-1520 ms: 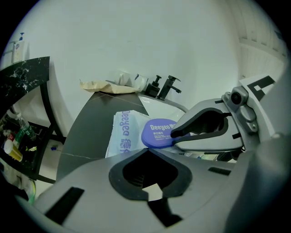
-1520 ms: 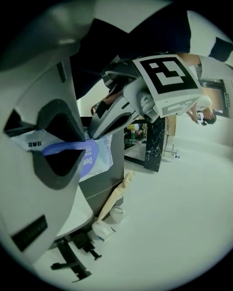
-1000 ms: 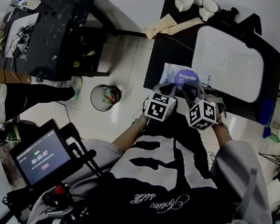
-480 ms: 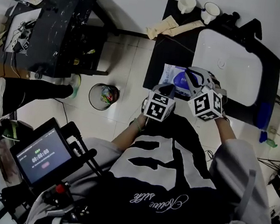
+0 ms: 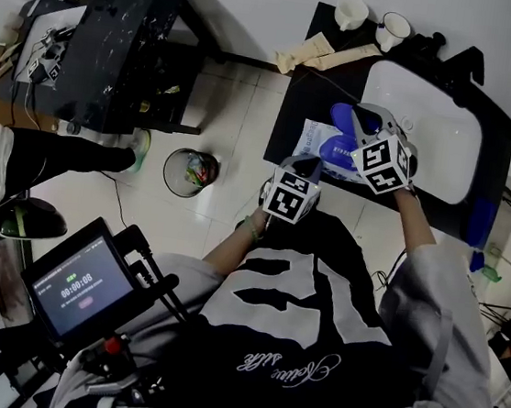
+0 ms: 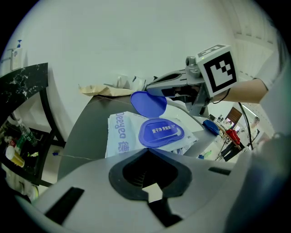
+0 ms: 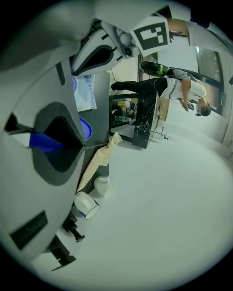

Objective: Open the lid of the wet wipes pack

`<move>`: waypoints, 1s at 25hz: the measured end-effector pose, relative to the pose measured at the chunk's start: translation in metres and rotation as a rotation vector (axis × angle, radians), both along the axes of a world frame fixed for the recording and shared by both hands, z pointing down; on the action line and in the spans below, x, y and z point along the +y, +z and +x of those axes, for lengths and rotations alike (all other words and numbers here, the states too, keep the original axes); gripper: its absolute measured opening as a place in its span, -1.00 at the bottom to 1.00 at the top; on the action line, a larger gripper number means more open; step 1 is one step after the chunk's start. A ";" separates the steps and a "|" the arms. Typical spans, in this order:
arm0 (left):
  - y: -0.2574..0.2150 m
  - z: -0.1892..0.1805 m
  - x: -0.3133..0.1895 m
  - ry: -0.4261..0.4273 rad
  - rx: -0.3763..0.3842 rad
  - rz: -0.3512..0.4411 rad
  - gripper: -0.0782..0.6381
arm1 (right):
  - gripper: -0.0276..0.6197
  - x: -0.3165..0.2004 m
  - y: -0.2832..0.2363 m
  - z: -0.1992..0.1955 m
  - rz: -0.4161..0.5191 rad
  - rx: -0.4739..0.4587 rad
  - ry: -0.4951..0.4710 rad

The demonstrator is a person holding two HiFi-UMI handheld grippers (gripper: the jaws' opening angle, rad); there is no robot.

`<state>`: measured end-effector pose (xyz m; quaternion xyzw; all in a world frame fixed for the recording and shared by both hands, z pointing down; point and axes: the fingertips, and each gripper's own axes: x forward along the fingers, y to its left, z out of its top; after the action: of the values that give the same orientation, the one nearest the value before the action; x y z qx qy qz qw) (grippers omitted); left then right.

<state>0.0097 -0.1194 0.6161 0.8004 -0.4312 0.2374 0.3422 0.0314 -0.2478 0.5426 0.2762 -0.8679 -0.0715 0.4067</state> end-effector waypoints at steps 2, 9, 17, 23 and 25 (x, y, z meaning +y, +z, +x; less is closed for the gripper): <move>0.000 0.000 0.000 0.000 0.000 0.000 -0.79 | -0.92 -0.007 0.009 0.001 -0.012 0.022 0.005; 0.005 -0.006 -0.005 -0.006 0.015 -0.020 -0.79 | -0.92 -0.024 0.046 0.001 -0.105 0.060 0.055; 0.008 -0.013 -0.011 -0.035 0.049 -0.046 -0.79 | -0.92 -0.032 0.041 0.000 -0.181 -0.062 0.166; 0.004 -0.023 -0.018 -0.071 0.096 -0.059 -0.79 | -0.92 -0.018 0.016 0.008 -0.198 -0.224 0.313; -0.005 -0.027 -0.021 -0.088 0.103 -0.036 -0.79 | -0.92 -0.008 0.007 0.015 -0.199 -0.269 0.353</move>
<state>-0.0173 -0.1403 0.6106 0.7855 -0.4433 0.1883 0.3885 0.0461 -0.2556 0.5500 0.3894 -0.8552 0.1240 0.3188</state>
